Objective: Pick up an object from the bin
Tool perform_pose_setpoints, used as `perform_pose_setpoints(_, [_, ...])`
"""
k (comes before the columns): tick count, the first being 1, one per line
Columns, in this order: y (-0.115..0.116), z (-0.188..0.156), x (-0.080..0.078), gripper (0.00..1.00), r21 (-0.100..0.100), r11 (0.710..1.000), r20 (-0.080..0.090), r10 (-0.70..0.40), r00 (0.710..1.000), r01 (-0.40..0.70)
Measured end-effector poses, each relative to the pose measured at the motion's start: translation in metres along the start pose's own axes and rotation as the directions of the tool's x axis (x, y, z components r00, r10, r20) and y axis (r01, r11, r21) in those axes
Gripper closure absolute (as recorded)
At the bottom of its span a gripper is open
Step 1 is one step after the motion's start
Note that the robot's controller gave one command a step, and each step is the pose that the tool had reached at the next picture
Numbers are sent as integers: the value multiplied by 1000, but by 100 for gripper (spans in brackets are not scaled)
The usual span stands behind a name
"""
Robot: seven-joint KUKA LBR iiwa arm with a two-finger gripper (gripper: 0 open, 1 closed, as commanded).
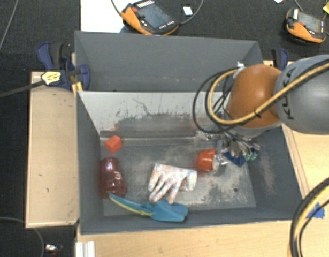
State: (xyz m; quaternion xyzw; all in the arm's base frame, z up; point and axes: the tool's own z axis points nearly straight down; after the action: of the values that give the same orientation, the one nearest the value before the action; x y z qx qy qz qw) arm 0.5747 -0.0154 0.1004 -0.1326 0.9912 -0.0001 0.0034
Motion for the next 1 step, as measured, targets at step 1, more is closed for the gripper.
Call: perform_pose_setpoints(1, [-16,30,7,0,3,990,18,140,990,-140])
